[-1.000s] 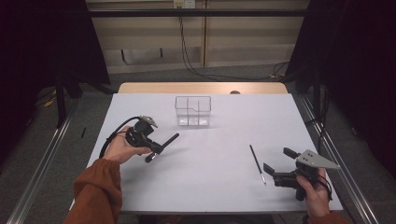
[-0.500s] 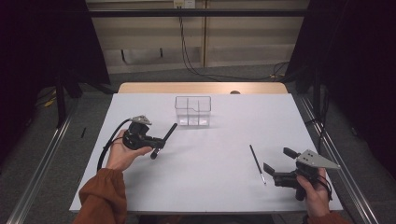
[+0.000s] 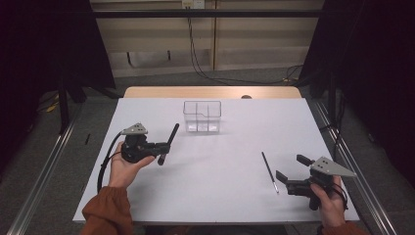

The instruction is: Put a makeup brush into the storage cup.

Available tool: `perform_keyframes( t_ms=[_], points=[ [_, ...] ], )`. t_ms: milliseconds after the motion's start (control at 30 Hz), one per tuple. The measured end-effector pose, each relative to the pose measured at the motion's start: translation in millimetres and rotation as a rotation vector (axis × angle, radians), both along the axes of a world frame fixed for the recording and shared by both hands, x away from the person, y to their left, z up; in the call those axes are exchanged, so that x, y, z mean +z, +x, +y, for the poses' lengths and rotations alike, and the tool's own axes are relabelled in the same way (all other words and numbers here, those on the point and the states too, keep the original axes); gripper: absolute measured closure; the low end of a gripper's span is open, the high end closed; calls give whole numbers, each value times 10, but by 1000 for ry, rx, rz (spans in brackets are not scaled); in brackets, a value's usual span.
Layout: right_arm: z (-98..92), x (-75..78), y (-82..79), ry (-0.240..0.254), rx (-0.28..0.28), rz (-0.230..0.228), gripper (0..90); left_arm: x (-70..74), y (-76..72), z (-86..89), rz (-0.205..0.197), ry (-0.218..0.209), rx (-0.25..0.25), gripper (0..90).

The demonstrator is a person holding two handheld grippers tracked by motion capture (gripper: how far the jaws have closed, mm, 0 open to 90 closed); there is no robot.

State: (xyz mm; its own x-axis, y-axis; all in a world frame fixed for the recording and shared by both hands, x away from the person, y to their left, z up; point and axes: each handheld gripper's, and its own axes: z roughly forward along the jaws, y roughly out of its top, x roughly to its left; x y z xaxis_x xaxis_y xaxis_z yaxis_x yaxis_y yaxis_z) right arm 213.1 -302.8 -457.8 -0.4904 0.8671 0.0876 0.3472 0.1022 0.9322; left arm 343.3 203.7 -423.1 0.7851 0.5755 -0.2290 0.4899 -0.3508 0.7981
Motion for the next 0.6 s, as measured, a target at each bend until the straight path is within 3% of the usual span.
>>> perform_keyframes(
  t_ms=[67,167,300,467,600],
  points=[
    [1,3,-1,5,1,-2,2,-10,-46,2,-8,-2,3,777],
    [12,7,12,6,-2,-5,5,-10,-71,-13,-20,-39,-3,776],
    [25,10,10,2,15,-12,3,-19,-132,-96,-47,-46,-26,776],
    [15,17,15,17,9,-19,3,4,-190,-178,-45,-81,-53,776],
    [33,20,37,20,14,-22,3,31,-251,-238,-49,-81,-76,776]
  ],
)
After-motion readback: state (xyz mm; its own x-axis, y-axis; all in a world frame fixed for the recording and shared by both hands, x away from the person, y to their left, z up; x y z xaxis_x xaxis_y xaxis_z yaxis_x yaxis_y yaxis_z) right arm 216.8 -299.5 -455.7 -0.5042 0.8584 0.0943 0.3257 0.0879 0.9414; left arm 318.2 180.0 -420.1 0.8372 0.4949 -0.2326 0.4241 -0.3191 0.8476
